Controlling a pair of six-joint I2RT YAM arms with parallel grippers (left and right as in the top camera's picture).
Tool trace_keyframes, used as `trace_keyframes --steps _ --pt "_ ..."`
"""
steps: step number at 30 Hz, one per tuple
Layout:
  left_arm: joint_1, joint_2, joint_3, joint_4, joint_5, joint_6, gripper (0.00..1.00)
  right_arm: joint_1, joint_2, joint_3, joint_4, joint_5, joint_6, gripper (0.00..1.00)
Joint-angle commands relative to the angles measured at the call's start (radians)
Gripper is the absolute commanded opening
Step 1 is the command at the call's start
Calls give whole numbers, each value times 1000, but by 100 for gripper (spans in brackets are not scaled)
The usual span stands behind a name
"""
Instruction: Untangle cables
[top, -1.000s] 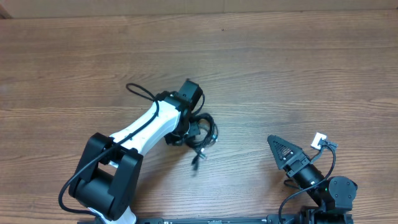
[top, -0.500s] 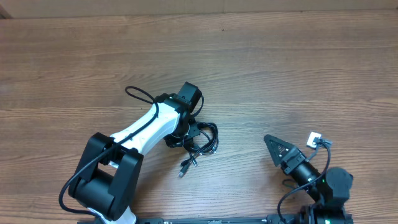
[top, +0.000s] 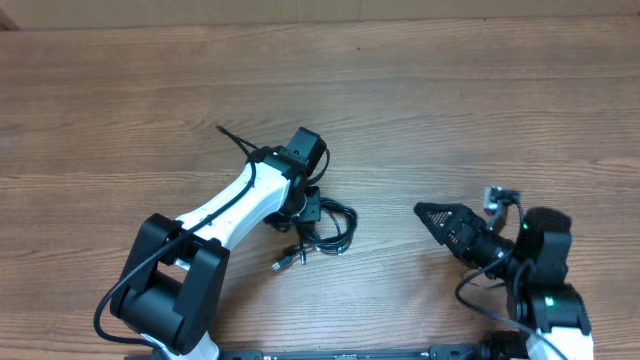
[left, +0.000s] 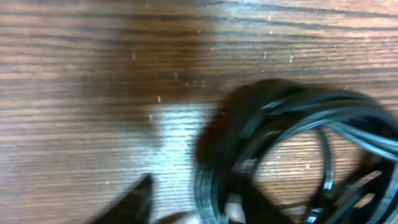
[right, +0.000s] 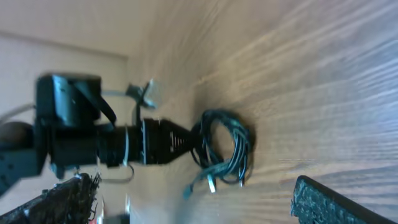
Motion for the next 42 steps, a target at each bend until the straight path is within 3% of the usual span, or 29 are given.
trace_keyframes --steps 1,3,6,9,12,18,22,26,29,32,35,38,42 --pt "6 -19 21 0 -36 95 54 48 104 22 1 -78 -100 100" --pt "6 -19 21 -3 -31 44 50 80 150 22 20 -79 -99 100" --pt "3 -19 20 -8 -4 -36 35 107 204 22 76 -77 -98 99" --pt "3 -19 16 -2 47 -97 30 110 253 21 128 -69 -105 100" --pt "3 -19 -1 4 45 -188 17 110 298 21 161 -30 -180 100" --pt "3 -19 -86 75 45 -234 18 111 354 21 192 -16 -233 100" --pt "5 -19 -116 103 44 -250 4 111 378 21 195 -15 -233 100" --pt "5 -19 -115 124 42 -245 4 111 388 21 196 -15 -233 100" --pt "16 -19 -93 129 43 -154 4 111 388 21 195 -17 -233 100" --pt "47 -30 -21 74 99 14 4 111 388 21 207 -29 -233 100" --pt "79 -44 66 -2 206 198 4 111 388 21 248 -75 -233 90" --pt "116 -49 173 -110 320 335 4 111 388 21 319 -168 -233 70" --pt "139 -49 243 -174 430 379 5 116 388 21 391 -281 -233 69"
